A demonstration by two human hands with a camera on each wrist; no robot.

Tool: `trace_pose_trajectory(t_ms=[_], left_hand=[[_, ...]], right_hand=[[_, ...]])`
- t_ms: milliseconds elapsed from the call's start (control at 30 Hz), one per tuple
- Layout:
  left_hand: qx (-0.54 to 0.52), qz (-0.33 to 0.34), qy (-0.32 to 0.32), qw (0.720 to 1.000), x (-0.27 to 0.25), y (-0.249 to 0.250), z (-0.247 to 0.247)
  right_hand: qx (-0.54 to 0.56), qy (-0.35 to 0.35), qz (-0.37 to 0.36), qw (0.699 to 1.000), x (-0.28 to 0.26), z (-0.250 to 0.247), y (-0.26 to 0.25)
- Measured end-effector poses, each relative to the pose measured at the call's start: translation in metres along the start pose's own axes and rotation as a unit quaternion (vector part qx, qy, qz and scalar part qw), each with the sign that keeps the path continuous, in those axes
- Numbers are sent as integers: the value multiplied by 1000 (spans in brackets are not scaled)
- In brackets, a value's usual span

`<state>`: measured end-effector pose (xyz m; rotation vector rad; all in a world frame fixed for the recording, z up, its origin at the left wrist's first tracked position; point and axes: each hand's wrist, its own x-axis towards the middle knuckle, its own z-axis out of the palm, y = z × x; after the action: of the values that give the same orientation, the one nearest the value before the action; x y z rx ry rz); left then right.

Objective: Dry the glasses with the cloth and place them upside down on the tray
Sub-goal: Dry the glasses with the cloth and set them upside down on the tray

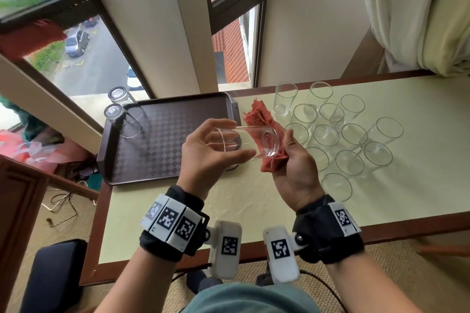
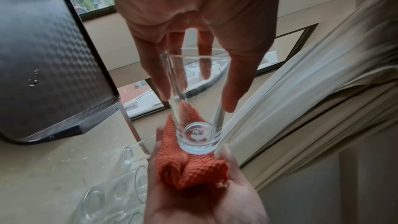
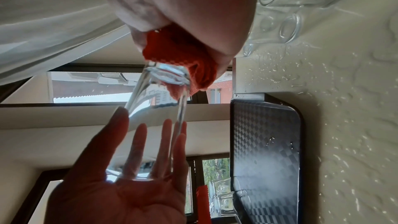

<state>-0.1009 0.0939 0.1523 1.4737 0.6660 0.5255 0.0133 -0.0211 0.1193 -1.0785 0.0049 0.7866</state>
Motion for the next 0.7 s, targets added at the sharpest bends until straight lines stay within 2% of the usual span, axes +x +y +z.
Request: trace_pose_trajectory(t_ms=[100,267,433,500,567,700], left_hand=[[-37,-5,27,999,-7,-3,4],[-70,-13,38,997,-13,-14,3],[-77,-19,-1,997,-15,-19,8],[-38,-19,-23,999,-14,-19,6],[52,-7,-46,998,-12,-19,4],[218,38,-78,972,-12,-16,8]], right_hand=[[43,-22,11,999,0,-9,3],[7,-87,-12,996,1,-12,3],[-18,-124,-42,991,1,-8,0],[-47,-115,-66,990,1,-9,-3],[-101,-119,-95,983,0,-12,-8],[-208,-150,-130,958,-6,-8,-20]])
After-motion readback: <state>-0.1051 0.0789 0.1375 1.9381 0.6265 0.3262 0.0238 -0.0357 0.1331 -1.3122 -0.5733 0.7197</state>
